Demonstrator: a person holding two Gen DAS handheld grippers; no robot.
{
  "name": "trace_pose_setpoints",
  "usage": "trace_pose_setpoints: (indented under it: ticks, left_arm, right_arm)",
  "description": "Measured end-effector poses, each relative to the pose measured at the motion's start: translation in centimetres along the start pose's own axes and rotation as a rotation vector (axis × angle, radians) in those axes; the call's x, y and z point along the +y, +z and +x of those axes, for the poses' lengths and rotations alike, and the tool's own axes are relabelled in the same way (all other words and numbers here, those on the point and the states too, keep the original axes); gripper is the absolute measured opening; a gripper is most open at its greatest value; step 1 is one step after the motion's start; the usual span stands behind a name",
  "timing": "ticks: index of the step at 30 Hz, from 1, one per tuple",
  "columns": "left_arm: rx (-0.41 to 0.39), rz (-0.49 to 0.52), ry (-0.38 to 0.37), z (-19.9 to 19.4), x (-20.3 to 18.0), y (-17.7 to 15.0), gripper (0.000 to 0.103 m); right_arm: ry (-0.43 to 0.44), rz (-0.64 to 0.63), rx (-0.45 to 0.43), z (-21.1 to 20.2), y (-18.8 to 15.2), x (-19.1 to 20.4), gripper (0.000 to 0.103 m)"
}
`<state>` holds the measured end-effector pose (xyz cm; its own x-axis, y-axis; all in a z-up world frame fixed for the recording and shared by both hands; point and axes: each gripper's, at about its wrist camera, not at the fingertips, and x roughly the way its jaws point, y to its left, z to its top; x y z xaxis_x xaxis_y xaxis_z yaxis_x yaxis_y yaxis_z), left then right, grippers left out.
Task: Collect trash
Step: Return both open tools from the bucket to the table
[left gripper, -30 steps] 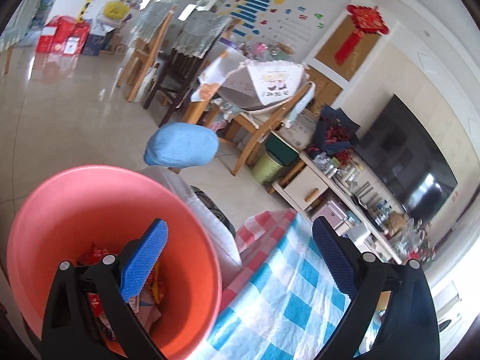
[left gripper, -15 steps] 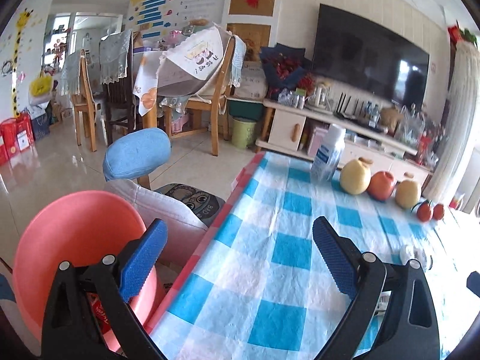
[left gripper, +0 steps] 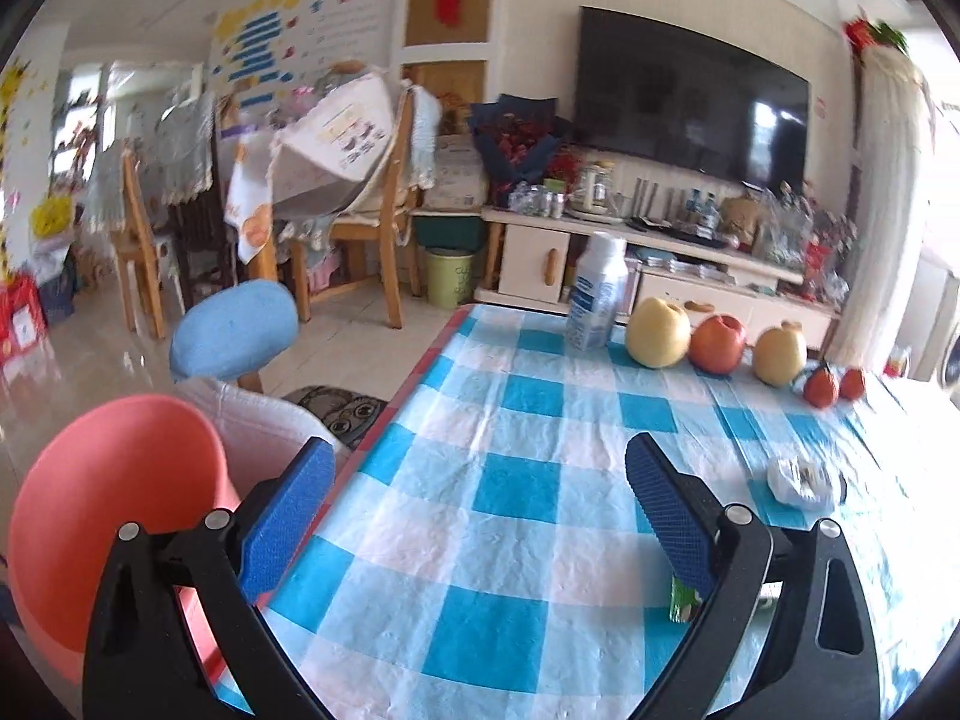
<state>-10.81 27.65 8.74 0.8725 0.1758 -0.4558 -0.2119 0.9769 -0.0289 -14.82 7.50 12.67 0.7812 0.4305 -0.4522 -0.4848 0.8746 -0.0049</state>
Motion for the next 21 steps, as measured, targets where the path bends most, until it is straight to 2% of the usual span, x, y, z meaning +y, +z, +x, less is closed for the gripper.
trace_pose_setpoints:
  ticks: [5, 7, 11, 13, 15, 21]
  left_arm:
    - [-0.047, 0.087, -0.033, -1.4, -2.8, -0.6, 0.096]
    - [-0.047, 0.095, -0.068, -1.7, -3.4, -0.8, 0.096]
    - [-0.037, 0.130, -0.081, -2.3, -4.8, -1.1, 0.096]
    - [-0.024, 0.156, -0.077, -2.4, -5.7, -1.3, 0.096]
    - [0.026, 0.183, -0.060, -2.2, -6.7, -1.6, 0.096]
    - [0.089, 0.240, -0.126, -3.2, -9.1, -2.7, 0.096]
  right_arm:
    - [-0.035, 0.033, -0.025, -0.4, -0.4, -2.4, 0.099]
    - [-0.054, 0.033, -0.040, -0.5, -0.7, -3.2, 0.099]
    - [-0.096, 0.022, -0.022, -0.1, -1.3, -4.5, 0.099]
    - [-0.099, 0.036, -0.031, -0.2, -1.5, -5.4, 0.099]
    - [-0.103, 0.054, -0.065, -0.6, -1.7, -6.2, 0.099]
    - [-0.122, 0.123, -0.112, -1.2, -2.1, -9.1, 0.099]
